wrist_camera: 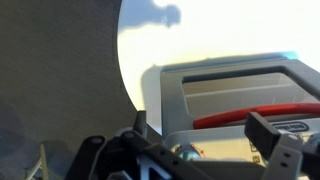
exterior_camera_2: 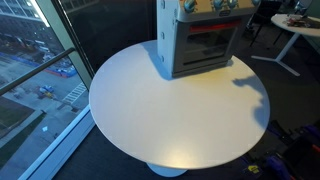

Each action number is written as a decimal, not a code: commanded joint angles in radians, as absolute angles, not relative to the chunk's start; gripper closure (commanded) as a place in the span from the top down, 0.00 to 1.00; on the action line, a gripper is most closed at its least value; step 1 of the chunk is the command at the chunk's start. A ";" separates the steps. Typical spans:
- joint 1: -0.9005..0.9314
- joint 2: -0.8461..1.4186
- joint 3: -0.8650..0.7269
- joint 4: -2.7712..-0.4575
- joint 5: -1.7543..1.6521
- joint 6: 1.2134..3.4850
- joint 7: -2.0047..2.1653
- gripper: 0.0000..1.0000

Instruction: Turn the third knob from the left to the right and then turn the knob on the right to the left

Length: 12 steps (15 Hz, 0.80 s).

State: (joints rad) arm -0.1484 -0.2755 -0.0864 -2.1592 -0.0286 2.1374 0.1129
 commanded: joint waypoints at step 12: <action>-0.113 -0.429 -0.093 -2.092 -0.021 1.670 0.046 1.00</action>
